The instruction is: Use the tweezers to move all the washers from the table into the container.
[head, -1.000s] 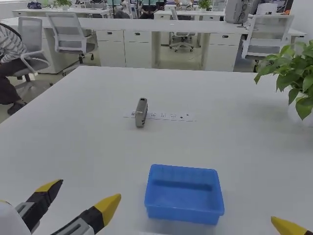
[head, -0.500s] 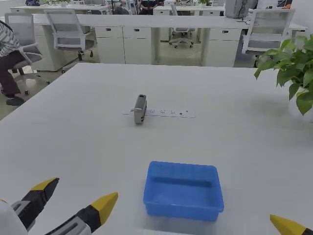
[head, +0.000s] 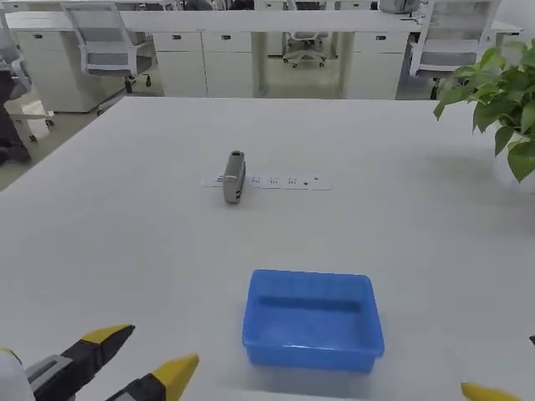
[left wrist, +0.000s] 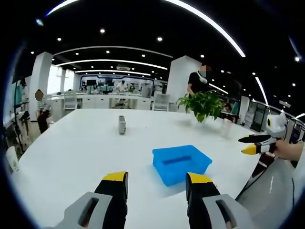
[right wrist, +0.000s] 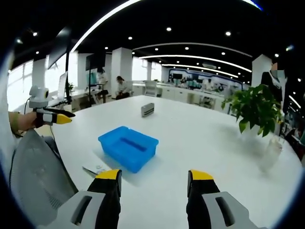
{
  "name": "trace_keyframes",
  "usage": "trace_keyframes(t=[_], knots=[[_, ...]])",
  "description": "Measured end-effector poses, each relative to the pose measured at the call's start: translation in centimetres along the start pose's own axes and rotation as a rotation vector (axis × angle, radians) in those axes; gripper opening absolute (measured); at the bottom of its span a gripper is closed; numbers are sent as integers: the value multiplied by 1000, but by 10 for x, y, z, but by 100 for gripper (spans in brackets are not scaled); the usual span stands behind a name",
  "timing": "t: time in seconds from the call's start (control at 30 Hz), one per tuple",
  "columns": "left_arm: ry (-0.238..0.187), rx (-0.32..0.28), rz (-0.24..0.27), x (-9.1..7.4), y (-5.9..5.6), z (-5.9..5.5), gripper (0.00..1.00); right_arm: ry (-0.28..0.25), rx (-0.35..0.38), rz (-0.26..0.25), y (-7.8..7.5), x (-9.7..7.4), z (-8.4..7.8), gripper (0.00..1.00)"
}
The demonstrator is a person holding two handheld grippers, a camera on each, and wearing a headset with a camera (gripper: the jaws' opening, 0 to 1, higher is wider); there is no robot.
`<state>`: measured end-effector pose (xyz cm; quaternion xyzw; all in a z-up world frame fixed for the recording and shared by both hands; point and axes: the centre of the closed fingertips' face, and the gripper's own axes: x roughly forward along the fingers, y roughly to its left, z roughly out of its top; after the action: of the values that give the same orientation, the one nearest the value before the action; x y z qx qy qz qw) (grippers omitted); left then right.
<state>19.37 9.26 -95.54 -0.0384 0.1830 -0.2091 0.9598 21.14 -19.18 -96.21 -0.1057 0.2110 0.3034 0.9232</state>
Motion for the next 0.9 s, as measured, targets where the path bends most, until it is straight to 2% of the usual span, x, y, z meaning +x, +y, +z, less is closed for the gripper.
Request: trace_keyframes(t=[0.13, 0.23, 0.3, 0.4, 0.5, 0.6, 0.7, 0.73, 0.77, 0.8, 0.83, 0.9], knots=[[84, 51, -71, 8, -8, -12, 35, 33, -12, 40, 10, 6, -2, 41], [119, 49, -124, 15, -14, -17, 29, 22, 43, 121, 28, 17, 1, 35], [157, 49, -156, 20, -16, -23, 26, 25, 35, 158, 37, 25, 2, 29], [172, 71, -189, 25, -20, -25, 22, 44, 14, 215, 50, 36, 0, 23], [199, 78, -236, 30, -28, -28, 22, 60, 2, 272, 64, 46, -3, 20], [233, 114, -271, 35, -31, -34, 22, 74, 4, 314, 73, 54, -6, 19], [259, 129, -303, 41, -37, -40, 28, 82, 12, 351, 82, 60, -8, 18], [291, 138, -334, 42, -41, -46, 28, 85, 11, 362, 86, 63, -10, 18], [304, 162, -339, 43, -41, -49, 27, 88, 13, 371, 88, 64, -11, 18], [329, 208, -360, 44, -44, -54, 27, 94, 15, 383, 91, 65, -13, 18], [354, 229, -375, 44, -47, -59, 27, 100, 17, 389, 92, 67, -15, 18], [401, 253, -423, 46, -56, -70, 27, 115, 23, 404, 96, 69, -20, 18]])
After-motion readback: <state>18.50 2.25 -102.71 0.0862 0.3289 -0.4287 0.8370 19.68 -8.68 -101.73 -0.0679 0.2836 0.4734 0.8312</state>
